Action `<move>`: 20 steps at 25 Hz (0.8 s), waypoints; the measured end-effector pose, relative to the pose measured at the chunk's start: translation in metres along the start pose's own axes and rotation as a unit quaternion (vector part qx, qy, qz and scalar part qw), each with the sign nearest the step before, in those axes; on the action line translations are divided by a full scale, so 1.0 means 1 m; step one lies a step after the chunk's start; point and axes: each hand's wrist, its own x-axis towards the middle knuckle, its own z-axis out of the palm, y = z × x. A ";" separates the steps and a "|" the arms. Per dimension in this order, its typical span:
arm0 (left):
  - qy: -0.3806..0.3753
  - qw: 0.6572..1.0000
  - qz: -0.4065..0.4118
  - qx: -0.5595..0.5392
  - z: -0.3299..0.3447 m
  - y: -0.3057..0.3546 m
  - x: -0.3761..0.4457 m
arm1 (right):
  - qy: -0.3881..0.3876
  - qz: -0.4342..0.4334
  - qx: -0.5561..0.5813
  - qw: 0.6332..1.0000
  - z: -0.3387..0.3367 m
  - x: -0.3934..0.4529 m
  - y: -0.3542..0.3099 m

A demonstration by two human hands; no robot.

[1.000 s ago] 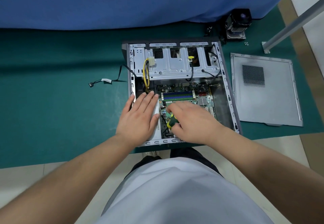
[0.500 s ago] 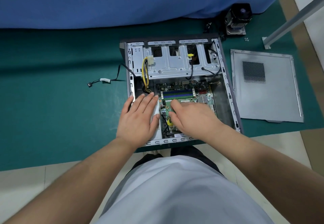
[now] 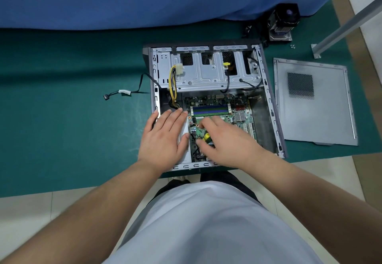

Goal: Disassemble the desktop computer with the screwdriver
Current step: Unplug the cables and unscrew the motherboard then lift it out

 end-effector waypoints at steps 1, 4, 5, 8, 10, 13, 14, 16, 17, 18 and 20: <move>0.000 1.000 -0.001 0.000 0.000 0.000 0.000 | 0.011 0.014 -0.024 1.000 0.001 0.001 -0.001; -0.002 1.000 0.000 -0.001 0.001 0.000 -0.002 | -0.010 -0.019 0.016 1.000 -0.001 0.002 0.003; -0.001 1.000 0.000 -0.001 0.001 0.000 -0.001 | -0.022 -0.025 0.031 0.999 -0.002 0.001 0.003; 0.002 1.000 0.001 -0.001 0.000 0.000 0.000 | 0.001 0.007 0.010 1.000 0.001 -0.001 0.001; 0.002 1.000 0.000 -0.003 -0.001 0.001 0.000 | 0.014 0.007 -0.015 1.000 0.003 0.000 -0.001; 0.002 1.000 0.000 -0.005 -0.002 0.001 0.000 | 0.010 -0.021 0.027 0.999 0.001 -0.002 0.001; 0.002 1.000 0.000 -0.005 -0.002 0.001 0.001 | 0.005 -0.018 0.040 0.999 0.001 -0.004 0.001; 0.003 1.000 0.001 -0.005 -0.003 0.001 0.001 | 0.007 0.006 0.036 0.999 0.004 -0.007 -0.001; 0.004 1.000 0.001 -0.005 -0.004 0.001 0.001 | 0.016 0.024 0.017 0.999 0.005 -0.007 0.000; 0.004 1.000 0.001 -0.006 -0.004 0.001 0.001 | 0.024 0.035 0.000 0.999 0.006 -0.005 0.000; 0.002 1.000 0.001 -0.006 -0.004 0.002 0.001 | 0.014 0.020 0.011 1.000 0.004 -0.003 0.002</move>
